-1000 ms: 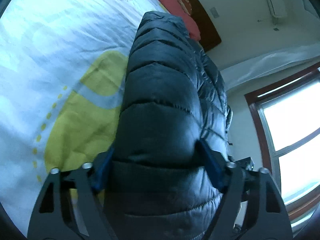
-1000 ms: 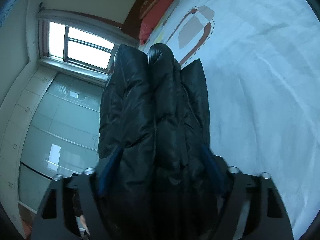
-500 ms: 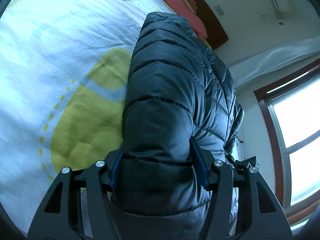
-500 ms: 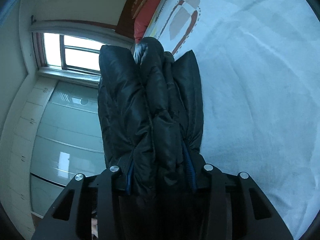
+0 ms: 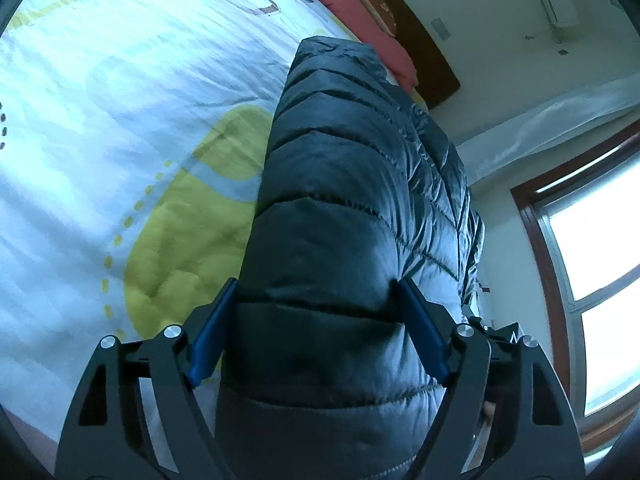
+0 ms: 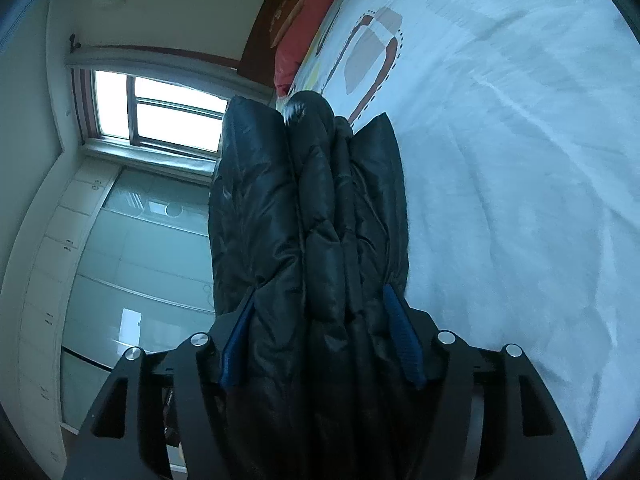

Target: Fold large clothes

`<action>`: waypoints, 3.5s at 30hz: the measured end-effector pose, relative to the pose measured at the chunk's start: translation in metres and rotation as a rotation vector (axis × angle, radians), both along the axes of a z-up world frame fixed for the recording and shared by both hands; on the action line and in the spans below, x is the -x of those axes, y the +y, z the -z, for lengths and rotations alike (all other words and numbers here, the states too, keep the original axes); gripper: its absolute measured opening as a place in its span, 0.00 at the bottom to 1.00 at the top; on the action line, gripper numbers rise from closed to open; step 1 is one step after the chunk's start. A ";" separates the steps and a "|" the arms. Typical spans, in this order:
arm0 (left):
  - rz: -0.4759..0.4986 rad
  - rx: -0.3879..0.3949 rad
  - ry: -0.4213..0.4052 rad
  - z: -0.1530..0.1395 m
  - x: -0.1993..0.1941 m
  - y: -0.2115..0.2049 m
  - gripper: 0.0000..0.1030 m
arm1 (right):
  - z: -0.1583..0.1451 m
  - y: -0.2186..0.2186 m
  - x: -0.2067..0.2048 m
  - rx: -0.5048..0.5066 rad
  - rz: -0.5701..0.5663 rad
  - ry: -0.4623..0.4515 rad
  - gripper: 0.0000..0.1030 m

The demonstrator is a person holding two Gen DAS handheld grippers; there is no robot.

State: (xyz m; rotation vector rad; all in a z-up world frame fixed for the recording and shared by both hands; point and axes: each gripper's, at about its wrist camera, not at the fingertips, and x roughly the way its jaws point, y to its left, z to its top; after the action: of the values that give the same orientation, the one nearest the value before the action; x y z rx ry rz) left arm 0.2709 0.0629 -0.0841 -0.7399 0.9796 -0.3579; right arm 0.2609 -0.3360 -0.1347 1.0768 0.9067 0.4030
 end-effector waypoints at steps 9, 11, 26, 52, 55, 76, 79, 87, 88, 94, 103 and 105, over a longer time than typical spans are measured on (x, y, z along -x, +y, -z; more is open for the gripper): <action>-0.022 -0.154 -0.024 -0.022 0.016 -0.004 0.77 | -0.010 -0.010 0.021 0.022 0.039 0.021 0.61; -0.027 -0.216 -0.042 -0.029 0.023 -0.008 0.77 | -0.016 -0.009 0.028 0.044 0.046 0.017 0.61; -0.058 -0.499 -0.154 -0.067 0.095 -0.036 0.89 | -0.074 0.020 0.106 0.403 0.093 -0.011 0.61; -0.164 -0.759 -0.370 -0.143 0.196 -0.070 0.96 | -0.175 0.129 0.183 0.990 0.113 -0.228 0.77; -0.166 -0.757 -0.367 -0.142 0.196 -0.071 0.96 | -0.176 0.130 0.185 0.995 0.114 -0.232 0.77; -0.167 -0.752 -0.353 -0.138 0.199 -0.070 0.96 | -0.176 0.133 0.189 0.998 0.112 -0.230 0.77; -0.169 -0.752 -0.353 -0.138 0.199 -0.070 0.96 | -0.175 0.132 0.188 0.992 0.111 -0.230 0.77; -0.167 -0.753 -0.349 -0.134 0.199 -0.072 0.96 | -0.174 0.133 0.188 0.994 0.111 -0.231 0.77; -0.168 -0.753 -0.349 -0.134 0.199 -0.072 0.96 | -0.174 0.133 0.188 0.997 0.112 -0.232 0.77; -0.166 -0.749 -0.344 -0.131 0.200 -0.072 0.96 | -0.174 0.133 0.188 0.995 0.112 -0.231 0.77; -0.167 -0.748 -0.345 -0.131 0.200 -0.072 0.96 | -0.174 0.133 0.188 0.994 0.113 -0.235 0.77; -0.167 -0.749 -0.347 -0.131 0.200 -0.072 0.96 | -0.176 0.133 0.188 0.995 0.114 -0.236 0.77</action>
State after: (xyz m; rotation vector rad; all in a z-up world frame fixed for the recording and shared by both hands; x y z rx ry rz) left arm 0.0713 -0.0089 0.0470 -0.0657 0.6408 0.0424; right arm 0.0729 -0.2033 0.0408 0.1544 0.6883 -0.0444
